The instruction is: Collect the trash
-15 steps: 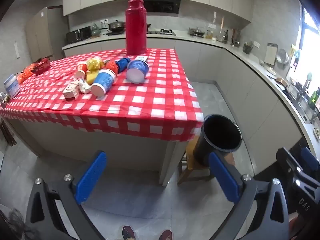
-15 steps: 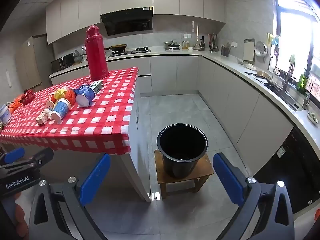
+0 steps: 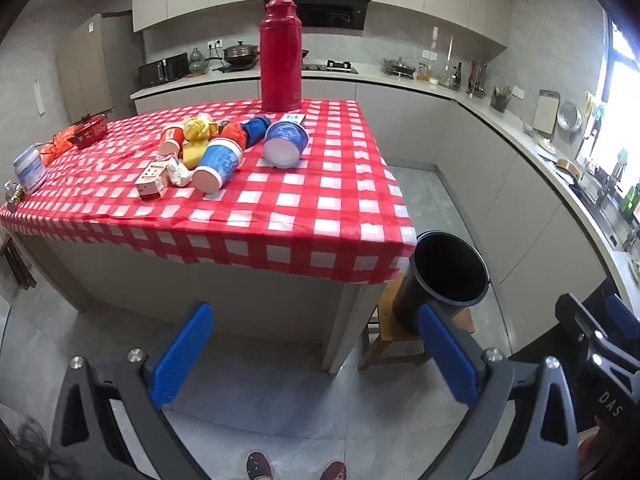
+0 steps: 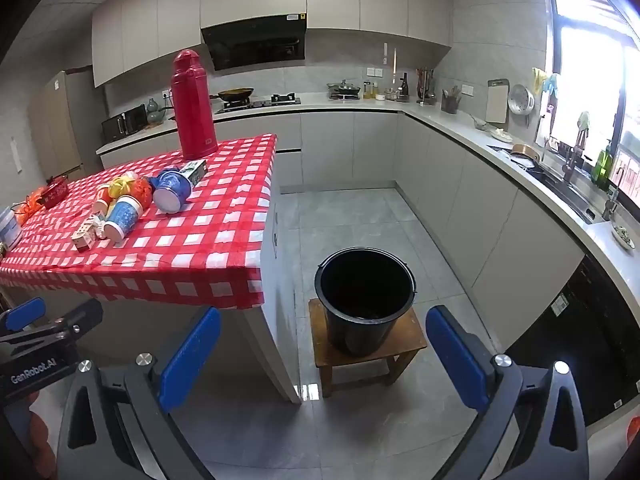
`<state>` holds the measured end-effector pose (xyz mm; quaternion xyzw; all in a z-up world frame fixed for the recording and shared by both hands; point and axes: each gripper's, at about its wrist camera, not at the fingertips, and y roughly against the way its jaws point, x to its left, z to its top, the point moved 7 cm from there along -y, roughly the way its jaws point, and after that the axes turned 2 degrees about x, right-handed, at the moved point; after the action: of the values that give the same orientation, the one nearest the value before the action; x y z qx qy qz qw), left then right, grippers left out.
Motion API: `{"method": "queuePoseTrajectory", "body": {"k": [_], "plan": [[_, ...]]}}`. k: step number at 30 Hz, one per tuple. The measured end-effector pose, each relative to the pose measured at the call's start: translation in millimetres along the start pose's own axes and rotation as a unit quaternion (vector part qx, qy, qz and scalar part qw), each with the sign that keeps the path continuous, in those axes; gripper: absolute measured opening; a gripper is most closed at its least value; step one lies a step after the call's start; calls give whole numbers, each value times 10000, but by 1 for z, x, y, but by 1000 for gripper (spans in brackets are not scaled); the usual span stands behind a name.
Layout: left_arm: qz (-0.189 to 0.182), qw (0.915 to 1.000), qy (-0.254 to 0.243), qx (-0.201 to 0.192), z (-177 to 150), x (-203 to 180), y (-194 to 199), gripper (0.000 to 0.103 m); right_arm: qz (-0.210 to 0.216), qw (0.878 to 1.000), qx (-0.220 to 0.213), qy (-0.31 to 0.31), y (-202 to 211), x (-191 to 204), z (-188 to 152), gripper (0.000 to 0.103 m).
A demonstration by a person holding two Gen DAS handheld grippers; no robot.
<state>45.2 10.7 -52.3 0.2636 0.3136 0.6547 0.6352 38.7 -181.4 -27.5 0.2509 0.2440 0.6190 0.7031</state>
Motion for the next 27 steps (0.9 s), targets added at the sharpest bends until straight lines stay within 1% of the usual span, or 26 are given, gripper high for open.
{"method": "queuePoseTrajectory", "body": {"k": [6, 17, 27], "plan": [[-21, 10000, -4, 23, 1, 1, -1, 103, -73, 10000, 32, 10, -2, -1, 0, 103], [-38, 9999, -93, -22, -3, -4, 2, 103, -64, 9999, 50, -72, -4, -7, -2, 103], [-15, 10000, -71, -38, -2, -3, 3, 103, -21, 10000, 33, -68, -4, -6, -1, 103]]}}
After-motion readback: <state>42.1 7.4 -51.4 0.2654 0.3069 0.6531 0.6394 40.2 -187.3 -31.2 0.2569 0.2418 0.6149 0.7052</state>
